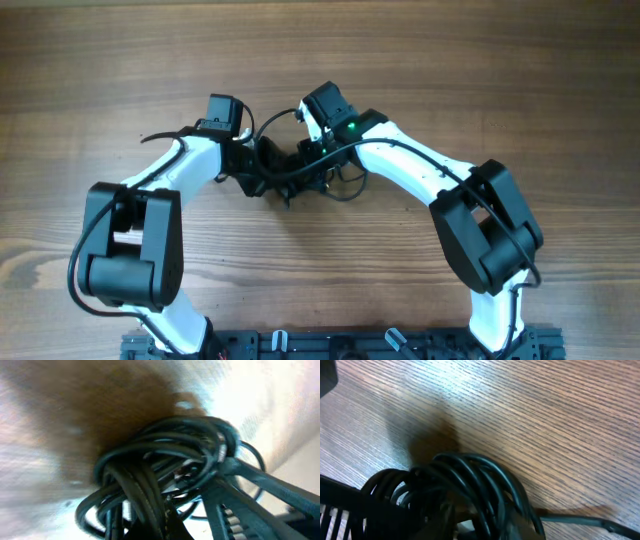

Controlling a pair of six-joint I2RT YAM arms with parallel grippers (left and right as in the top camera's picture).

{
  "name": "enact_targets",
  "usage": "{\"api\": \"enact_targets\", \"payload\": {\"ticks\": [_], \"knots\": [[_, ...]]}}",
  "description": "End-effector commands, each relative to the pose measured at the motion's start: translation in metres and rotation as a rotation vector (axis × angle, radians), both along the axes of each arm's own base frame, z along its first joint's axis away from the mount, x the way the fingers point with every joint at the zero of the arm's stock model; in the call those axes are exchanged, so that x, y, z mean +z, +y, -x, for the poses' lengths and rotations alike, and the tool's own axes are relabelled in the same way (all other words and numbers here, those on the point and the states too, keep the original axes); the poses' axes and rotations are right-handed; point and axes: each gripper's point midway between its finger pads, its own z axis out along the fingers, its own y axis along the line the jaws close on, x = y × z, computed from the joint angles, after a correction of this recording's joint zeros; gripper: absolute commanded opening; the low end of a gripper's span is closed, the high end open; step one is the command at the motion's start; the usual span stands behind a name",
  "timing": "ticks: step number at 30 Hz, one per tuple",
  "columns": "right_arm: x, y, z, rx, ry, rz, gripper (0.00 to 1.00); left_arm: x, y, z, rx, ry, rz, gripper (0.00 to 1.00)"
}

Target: Untangle cables

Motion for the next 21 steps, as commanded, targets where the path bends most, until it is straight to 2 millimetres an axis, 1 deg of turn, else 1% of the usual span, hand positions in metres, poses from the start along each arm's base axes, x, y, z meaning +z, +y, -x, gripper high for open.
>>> {"api": "enact_targets", "payload": {"ticks": [1, 3, 4, 7, 9, 11, 13, 15, 17, 18, 20, 21], "knots": [[-0.029, 0.0, 0.018, 0.004, 0.106, 0.012, 0.24, 0.015, -0.009, -0.006, -0.127, -0.141, 0.179, 0.04], [-0.029, 0.0, 0.018, 0.003, 0.107, 0.012, 0.22, 0.033, -0.003, -0.013, -0.15, -0.228, 0.252, 0.04], [-0.029, 0.0, 0.018, 0.003, 0.107, 0.012, 0.22, 0.039, 0.002, -0.016, -0.15, -0.26, 0.265, 0.04], [-0.029, 0.001, 0.017, 0.002, 0.105, 0.011, 0.21, 0.046, 0.012, -0.019, -0.133, -0.283, 0.272, 0.04], [-0.03, 0.002, 0.016, 0.002, 0.101, 0.008, 0.21, 0.05, 0.009, -0.018, -0.143, -0.289, 0.301, 0.04], [-0.04, 0.003, 0.014, -0.029, 0.117, 0.004, 0.22, 0.055, 0.005, -0.017, -0.153, -0.297, 0.335, 0.04], [-0.05, 0.005, 0.012, -0.056, 0.128, -0.001, 0.22, 0.055, 0.005, -0.017, -0.153, -0.297, 0.336, 0.04], [-0.051, 0.006, 0.011, -0.072, 0.132, -0.005, 0.2, 0.055, 0.005, -0.017, -0.151, -0.296, 0.335, 0.04], [-0.051, 0.006, 0.011, -0.076, 0.135, -0.008, 0.08, 0.054, 0.006, -0.017, -0.15, -0.296, 0.327, 0.04], [-0.047, 0.009, 0.013, -0.073, 0.149, -0.026, 0.04, 0.05, 0.008, -0.018, -0.146, -0.293, 0.306, 0.04], [-0.035, 0.011, 0.014, -0.068, 0.168, -0.055, 0.04, 0.042, 0.013, -0.018, -0.131, -0.27, 0.255, 0.04], [-0.025, 0.01, 0.011, -0.071, 0.165, -0.071, 0.04, 0.039, 0.015, -0.017, -0.126, -0.258, 0.233, 0.04]]}}
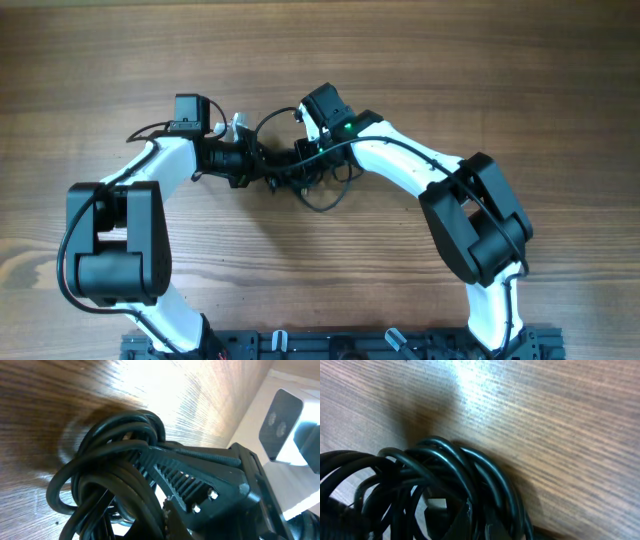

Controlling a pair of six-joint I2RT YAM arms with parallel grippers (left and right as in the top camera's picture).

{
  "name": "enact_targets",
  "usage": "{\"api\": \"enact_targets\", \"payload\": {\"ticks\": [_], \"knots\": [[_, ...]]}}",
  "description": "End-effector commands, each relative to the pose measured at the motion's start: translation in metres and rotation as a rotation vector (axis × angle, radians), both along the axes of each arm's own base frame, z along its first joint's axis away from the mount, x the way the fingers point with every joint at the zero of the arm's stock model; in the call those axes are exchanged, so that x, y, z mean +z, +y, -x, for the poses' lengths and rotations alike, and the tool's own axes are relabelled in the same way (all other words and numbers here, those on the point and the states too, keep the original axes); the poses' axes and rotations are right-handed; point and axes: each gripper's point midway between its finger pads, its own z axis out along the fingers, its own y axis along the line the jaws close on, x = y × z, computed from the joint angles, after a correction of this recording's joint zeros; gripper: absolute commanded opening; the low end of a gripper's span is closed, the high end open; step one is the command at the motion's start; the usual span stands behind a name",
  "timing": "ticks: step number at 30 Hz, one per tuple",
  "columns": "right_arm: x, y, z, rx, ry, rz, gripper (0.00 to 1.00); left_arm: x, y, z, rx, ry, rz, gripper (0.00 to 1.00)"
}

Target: Untangle cables

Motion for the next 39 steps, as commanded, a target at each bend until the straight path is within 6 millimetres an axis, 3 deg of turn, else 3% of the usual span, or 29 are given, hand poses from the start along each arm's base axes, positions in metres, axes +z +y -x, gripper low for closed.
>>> {"api": "enact_targets", "payload": {"ticks": [1, 5, 6, 10, 14, 17, 21, 25, 27, 30, 36, 37, 39], "knots": [[0.004, -0.002, 0.007, -0.019, 0.075, -0.033, 0.04, 0.009, 0.002, 0.002, -0.014, -0.035, -0.022, 0.04], [0.087, 0.006, 0.004, 0.018, 0.017, -0.234, 0.04, 0.002, 0.006, 0.004, -0.006, -0.016, -0.063, 0.04], [0.119, 0.004, 0.003, 0.031, -0.002, -0.315, 0.04, 0.002, 0.006, 0.004, -0.005, -0.016, -0.063, 0.04], [0.176, -0.01, 0.004, 0.04, 0.0, -0.485, 0.04, 0.002, 0.005, 0.005, -0.01, -0.017, -0.069, 0.04], [0.212, -0.019, 0.008, 0.088, 0.092, -0.689, 0.04, -0.005, -0.002, 0.011, -0.035, -0.004, -0.118, 0.04], [0.21, -0.03, -0.001, 0.054, 0.079, -0.682, 0.04, -0.009, -0.015, 0.018, -0.08, -0.007, -0.147, 0.04], [0.174, -0.053, -0.015, -0.102, 0.058, -0.477, 0.04, -0.009, -0.032, 0.027, -0.136, -0.016, -0.147, 0.04], [0.155, -0.069, -0.015, -0.146, 0.05, -0.354, 0.06, -0.008, -0.048, 0.038, -0.19, -0.012, -0.147, 0.25], [0.153, -0.07, -0.013, -0.136, 0.052, -0.347, 0.15, -0.002, -0.052, 0.038, -0.212, -0.045, -0.147, 0.35], [0.148, -0.079, -0.011, -0.148, 0.065, -0.315, 0.33, 0.02, -0.043, 0.029, -0.187, -0.105, -0.228, 0.42], [0.138, -0.121, -0.017, -0.226, 0.088, -0.252, 0.4, 0.092, -0.018, 0.012, -0.088, -0.344, -0.38, 0.45], [0.145, -0.122, -0.017, -0.195, 0.076, -0.283, 0.41, 0.1, -0.009, 0.009, -0.055, -0.383, -0.431, 0.5], [0.152, -0.124, -0.017, -0.174, 0.056, -0.301, 0.44, 0.099, 0.006, 0.003, -0.012, -0.4, -0.522, 0.52]]}}
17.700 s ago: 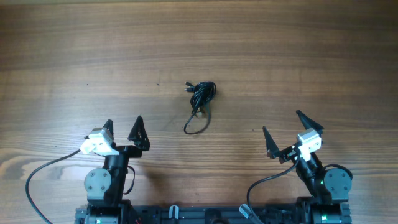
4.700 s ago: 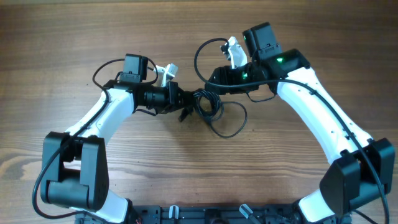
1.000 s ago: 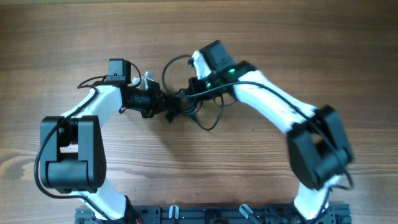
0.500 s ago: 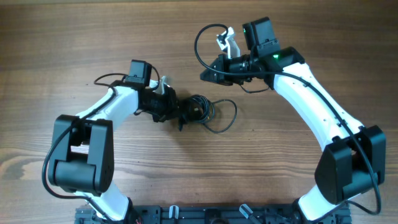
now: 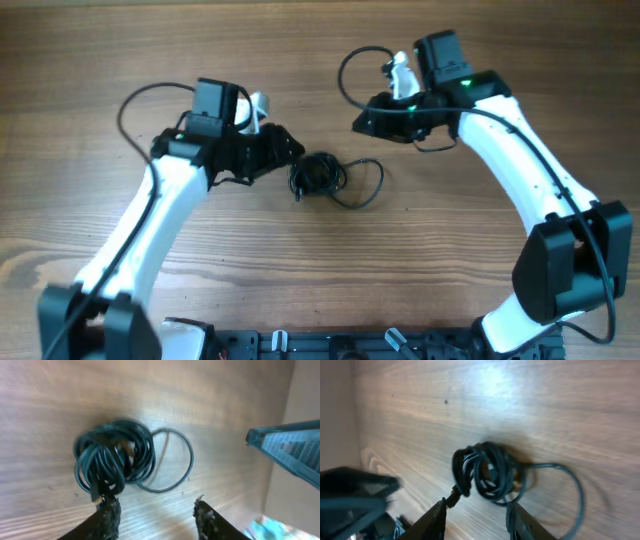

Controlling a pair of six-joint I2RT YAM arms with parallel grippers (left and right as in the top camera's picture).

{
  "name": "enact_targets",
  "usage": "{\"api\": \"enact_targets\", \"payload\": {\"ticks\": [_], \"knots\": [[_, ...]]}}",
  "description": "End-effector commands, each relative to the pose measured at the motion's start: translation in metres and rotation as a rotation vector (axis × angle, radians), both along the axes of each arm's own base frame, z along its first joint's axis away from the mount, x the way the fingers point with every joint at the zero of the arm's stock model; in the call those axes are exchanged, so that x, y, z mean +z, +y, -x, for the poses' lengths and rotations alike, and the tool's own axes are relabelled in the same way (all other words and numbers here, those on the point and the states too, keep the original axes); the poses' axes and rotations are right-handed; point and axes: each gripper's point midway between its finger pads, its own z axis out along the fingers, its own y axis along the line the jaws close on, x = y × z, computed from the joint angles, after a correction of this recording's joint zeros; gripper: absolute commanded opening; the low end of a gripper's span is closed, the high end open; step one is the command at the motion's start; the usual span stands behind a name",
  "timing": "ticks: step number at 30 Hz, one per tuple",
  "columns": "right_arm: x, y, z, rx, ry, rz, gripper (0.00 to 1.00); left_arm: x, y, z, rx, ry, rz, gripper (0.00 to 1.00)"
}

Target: Untangle cables

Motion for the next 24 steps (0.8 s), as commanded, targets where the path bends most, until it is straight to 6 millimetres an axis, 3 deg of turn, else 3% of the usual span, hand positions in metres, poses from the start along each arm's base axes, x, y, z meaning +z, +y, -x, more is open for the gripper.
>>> {"api": "enact_targets", "payload": {"ticks": [1, 3, 5, 12, 18, 24], "knots": [[0.021, -0.003, -0.001, 0.06, -0.088, -0.03, 0.46, 0.001, 0.034, -0.017, 0.115, -0.088, -0.195, 0.52], [0.022, -0.004, 0.0, 0.067, -0.093, -0.027, 0.48, -0.023, 0.05, -0.014, 0.226, 0.02, -0.267, 0.5], [0.021, -0.004, 0.0, 0.066, -0.093, -0.024, 0.49, -0.034, 0.047, -0.008, 0.236, 0.083, -0.265, 0.48], [0.019, -0.007, -0.001, 0.059, -0.096, -0.006, 0.52, -0.056, -0.006, 0.0, 0.124, 0.084, -0.286, 0.49], [0.019, -0.007, 0.0, 0.068, -0.099, -0.003, 0.55, -0.092, -0.022, -0.004, 0.165, 0.151, -0.304, 0.48], [0.019, -0.007, 0.0, 0.069, -0.099, -0.003, 0.56, -0.096, -0.031, -0.019, 0.17, 0.106, -0.276, 0.31]]}}
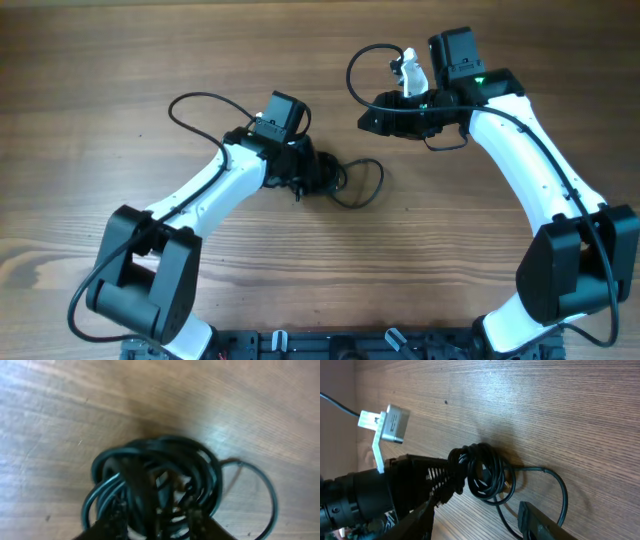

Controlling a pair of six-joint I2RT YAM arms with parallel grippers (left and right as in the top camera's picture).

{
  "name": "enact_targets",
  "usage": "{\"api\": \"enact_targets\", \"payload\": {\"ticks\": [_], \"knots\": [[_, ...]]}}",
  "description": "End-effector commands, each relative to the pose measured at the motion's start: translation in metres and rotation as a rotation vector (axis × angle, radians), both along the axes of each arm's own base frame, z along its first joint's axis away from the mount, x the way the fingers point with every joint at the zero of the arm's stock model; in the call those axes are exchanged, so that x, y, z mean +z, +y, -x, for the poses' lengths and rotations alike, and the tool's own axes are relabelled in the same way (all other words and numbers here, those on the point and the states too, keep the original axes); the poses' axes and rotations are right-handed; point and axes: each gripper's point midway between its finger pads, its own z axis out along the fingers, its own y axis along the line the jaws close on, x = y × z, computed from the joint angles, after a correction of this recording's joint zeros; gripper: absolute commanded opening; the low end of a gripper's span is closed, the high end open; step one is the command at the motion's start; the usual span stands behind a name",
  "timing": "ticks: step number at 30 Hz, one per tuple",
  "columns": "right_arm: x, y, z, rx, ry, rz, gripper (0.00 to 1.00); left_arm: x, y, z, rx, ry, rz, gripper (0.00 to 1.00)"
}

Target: Untangle cables

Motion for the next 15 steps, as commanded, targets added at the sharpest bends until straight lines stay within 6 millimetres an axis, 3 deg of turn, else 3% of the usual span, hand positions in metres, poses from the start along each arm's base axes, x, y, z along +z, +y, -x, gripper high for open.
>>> {"api": "enact_targets", "payload": {"ticks": [1, 4, 10, 13, 15], "knots": [[0.015, 0.001, 0.0, 0.02, -0.051, -0.006, 0.56, 0.001, -0.002, -0.006, 0.01, -0.023, -0.006, 0.26], [0.015, 0.001, 0.0, 0.02, -0.051, -0.006, 0.56, 0.001, -0.002, -0.007, 0.009, -0.024, -0.005, 0.19], [0.015, 0.001, 0.0, 0.02, -0.051, -0.006, 0.56, -0.005, 0.0, -0.005, -0.002, -0.017, -0.025, 0.16], [0.015, 0.001, 0.0, 0.02, -0.05, -0.006, 0.56, -0.013, 0.001, -0.003, -0.001, 0.0, -0.039, 0.04], [0.015, 0.001, 0.0, 0.02, -0.05, -0.006, 0.57, -0.013, 0.001, -0.004, -0.001, 0.0, -0.038, 0.04]]}}
